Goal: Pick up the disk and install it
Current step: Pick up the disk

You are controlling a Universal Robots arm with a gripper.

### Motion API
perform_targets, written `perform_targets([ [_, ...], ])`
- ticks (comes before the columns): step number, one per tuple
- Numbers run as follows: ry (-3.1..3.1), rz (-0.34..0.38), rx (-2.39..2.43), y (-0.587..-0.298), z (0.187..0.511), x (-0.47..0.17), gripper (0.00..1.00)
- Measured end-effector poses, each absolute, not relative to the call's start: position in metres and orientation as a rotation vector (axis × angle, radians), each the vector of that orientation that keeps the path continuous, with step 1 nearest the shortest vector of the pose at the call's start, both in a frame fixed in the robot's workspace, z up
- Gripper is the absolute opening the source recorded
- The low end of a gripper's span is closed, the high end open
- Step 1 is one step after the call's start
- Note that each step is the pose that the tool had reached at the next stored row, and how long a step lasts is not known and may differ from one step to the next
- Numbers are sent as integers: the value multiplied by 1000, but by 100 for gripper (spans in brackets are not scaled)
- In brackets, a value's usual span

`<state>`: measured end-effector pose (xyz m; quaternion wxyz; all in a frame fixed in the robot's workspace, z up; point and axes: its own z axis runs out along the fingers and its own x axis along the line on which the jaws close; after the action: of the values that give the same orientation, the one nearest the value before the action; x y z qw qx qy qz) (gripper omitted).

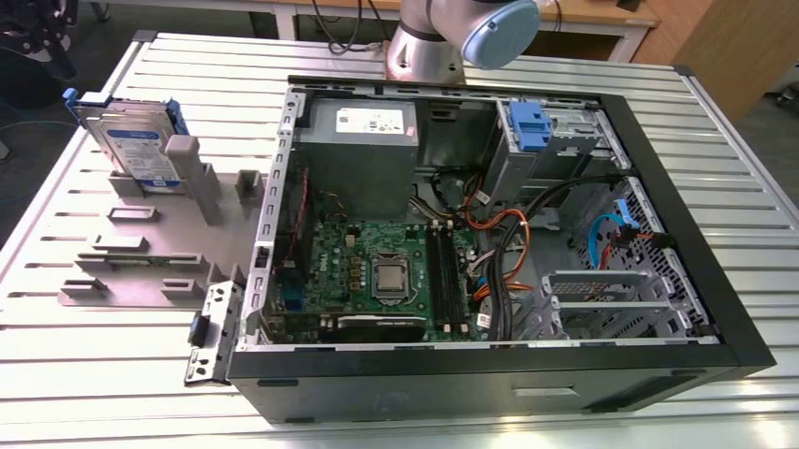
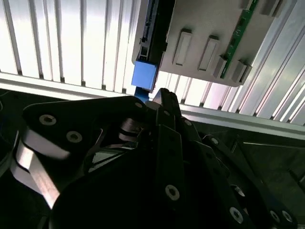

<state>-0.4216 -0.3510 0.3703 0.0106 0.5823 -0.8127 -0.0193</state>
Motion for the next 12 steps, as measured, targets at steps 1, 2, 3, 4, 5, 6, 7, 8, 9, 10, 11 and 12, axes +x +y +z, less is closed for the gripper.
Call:
perform_targets([
  [1,-2520,-60,1838,-351,370,-422,11],
  [2,-2506,-60,1858,-351,370,-422,11],
  [3,-2490,-59,1878,-351,370,-422,11],
  [4,-2475,-59,1897,-351,370,-422,11],
  [5,-2464,-59,1911,-351,370,-422,11],
  [6,-2460,-59,1916,-351,370,-422,11],
  [7,-2460,-58,1917,-351,370,-422,11],
  [8,-2460,-58,1917,-351,369,-422,11],
  [9,-2460,-58,1917,-351,369,-422,11],
  [10,-2460,-58,1917,-351,369,-422,11],
  [11,-2460,-58,1917,-351,368,-422,11],
  [12,-2460,-58,1917,-351,368,-421,11],
])
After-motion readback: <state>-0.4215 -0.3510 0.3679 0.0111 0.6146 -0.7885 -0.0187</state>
